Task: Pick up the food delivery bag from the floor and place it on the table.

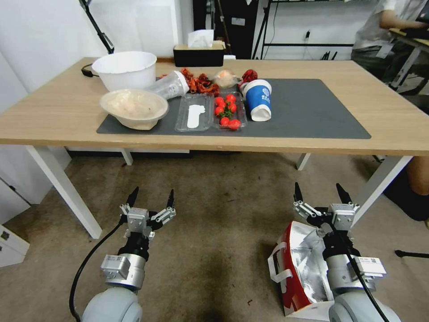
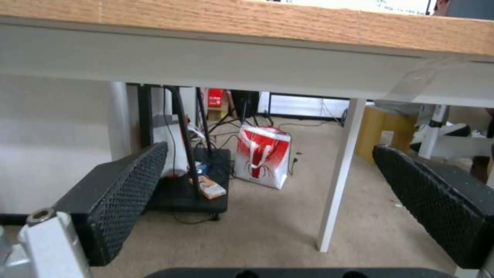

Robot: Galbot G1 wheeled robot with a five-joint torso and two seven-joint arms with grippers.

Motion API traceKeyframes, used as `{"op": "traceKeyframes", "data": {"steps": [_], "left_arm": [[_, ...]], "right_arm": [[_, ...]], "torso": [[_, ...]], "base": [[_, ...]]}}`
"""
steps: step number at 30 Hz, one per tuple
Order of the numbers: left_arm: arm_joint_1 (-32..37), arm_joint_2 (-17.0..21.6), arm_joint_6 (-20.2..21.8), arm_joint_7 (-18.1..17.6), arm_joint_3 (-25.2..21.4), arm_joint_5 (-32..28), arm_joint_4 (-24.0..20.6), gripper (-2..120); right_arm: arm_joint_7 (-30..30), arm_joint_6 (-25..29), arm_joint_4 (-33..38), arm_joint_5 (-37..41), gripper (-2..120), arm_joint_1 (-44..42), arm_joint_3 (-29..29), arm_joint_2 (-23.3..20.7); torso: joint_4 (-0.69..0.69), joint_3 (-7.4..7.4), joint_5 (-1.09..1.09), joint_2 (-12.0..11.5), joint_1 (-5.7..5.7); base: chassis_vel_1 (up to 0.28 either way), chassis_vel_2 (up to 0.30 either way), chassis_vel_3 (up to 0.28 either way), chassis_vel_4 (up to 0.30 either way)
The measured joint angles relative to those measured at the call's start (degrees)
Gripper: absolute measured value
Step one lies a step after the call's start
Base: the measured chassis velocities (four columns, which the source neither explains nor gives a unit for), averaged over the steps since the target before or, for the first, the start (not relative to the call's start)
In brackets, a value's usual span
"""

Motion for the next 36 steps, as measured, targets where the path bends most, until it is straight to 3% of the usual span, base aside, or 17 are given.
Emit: {"op": "traceKeyframes", "data": {"steps": [36], "left_arm": [[-0.10, -0.01, 0.65, -0.08, 0.21, -0.85, -0.26, 97]], "right_arm": [[-0.20, 0.83, -0.57, 0.57, 100, 0.37, 0.41, -0.12]], "torso": [[0.00, -5.54, 0.00, -8.18, -2.65]], "base": [[0.000, 0.000, 0.000, 0.000]]}}
